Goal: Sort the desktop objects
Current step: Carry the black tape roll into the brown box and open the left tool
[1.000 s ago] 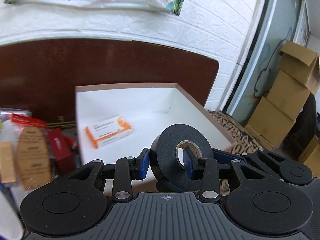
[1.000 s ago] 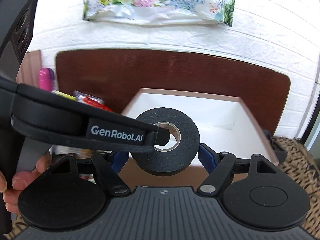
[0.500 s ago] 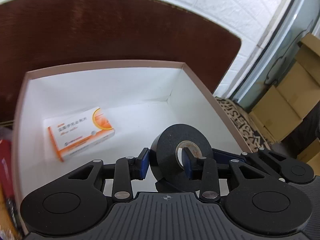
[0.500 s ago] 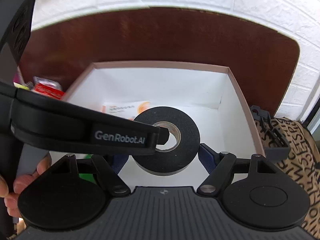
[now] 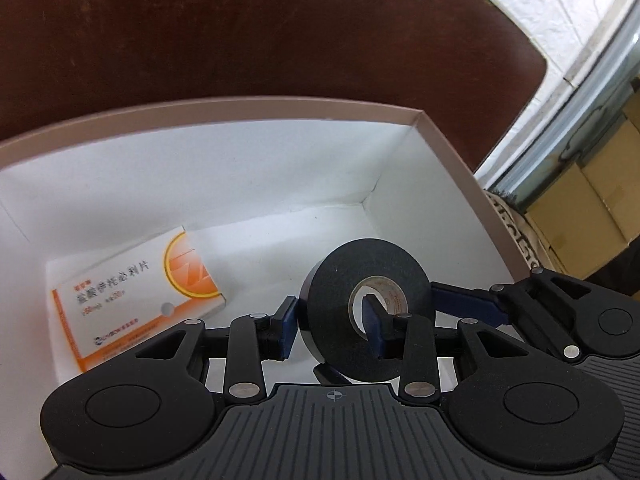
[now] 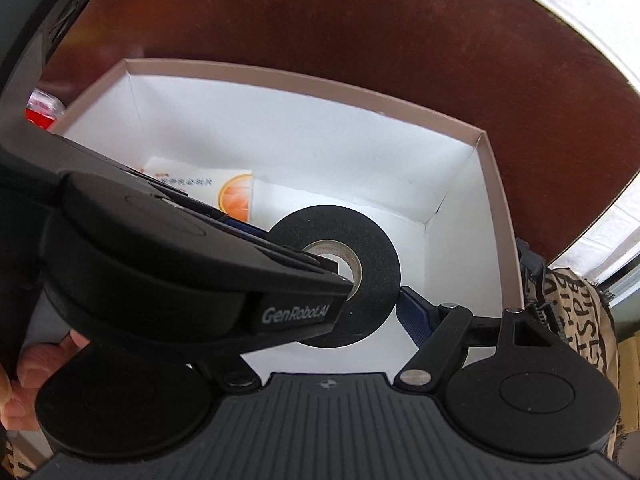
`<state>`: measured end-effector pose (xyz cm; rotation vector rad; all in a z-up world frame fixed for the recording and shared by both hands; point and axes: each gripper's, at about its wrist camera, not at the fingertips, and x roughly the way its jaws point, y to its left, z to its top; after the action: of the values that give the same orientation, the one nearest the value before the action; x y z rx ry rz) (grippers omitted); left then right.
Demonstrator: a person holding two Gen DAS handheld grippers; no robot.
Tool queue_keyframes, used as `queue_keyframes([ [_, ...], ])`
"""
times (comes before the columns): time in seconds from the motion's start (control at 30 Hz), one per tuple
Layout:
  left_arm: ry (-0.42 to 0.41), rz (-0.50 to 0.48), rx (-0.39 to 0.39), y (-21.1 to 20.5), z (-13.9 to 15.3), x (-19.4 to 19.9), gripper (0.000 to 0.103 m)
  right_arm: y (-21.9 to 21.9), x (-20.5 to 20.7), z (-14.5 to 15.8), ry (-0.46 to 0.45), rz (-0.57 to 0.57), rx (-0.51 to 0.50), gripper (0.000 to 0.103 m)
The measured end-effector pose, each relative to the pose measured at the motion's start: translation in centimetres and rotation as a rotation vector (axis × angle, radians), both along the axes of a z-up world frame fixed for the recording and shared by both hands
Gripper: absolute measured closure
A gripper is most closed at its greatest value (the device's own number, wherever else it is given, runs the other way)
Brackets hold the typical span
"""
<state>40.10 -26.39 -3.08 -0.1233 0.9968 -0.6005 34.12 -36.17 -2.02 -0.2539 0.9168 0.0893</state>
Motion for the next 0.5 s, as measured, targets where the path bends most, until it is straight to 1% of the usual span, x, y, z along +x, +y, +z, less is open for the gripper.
queue_keyframes([
  [0.07,0.002,0.016,-0.023,0.1,-0.2,0.5,0.052,0.0,0.6,0.0,0.013,-0.012,-0.017,0.023],
  [0.1,-0.010,0.032,-0.038,0.2,-0.2,0.5,0.036,0.1,0.8,-0.1,0.005,-0.025,-0.034,0.024],
  [0.13,-0.014,0.053,-0.048,0.5,-0.1,0.5,0.013,0.2,0.9,-0.1,-0.013,-0.041,-0.054,0.023],
  [0.17,-0.009,0.070,-0.057,0.8,0.0,0.5,0.005,0.4,0.9,0.0,-0.037,-0.056,-0.069,0.015],
  [0.2,-0.011,0.084,-0.069,1.2,0.1,0.4,0.000,0.5,0.9,0.1,-0.047,-0.066,-0.094,0.008],
  [0.23,-0.012,0.081,-0.084,1.6,0.3,0.3,0.000,0.6,0.8,0.1,-0.050,-0.063,-0.109,0.004],
  [0.27,-0.007,0.070,-0.090,1.9,0.4,0.2,0.000,0.5,0.6,0.3,-0.060,-0.060,-0.109,0.003],
  [0.37,0.009,0.074,-0.067,2.2,0.6,0.0,0.000,0.1,-0.1,1.0,-0.070,-0.072,-0.054,0.003],
  [0.5,-0.045,0.065,-0.032,2.3,1.3,-1.1,0.000,-0.3,-1.0,1.7,-0.057,-0.099,0.006,0.001],
])
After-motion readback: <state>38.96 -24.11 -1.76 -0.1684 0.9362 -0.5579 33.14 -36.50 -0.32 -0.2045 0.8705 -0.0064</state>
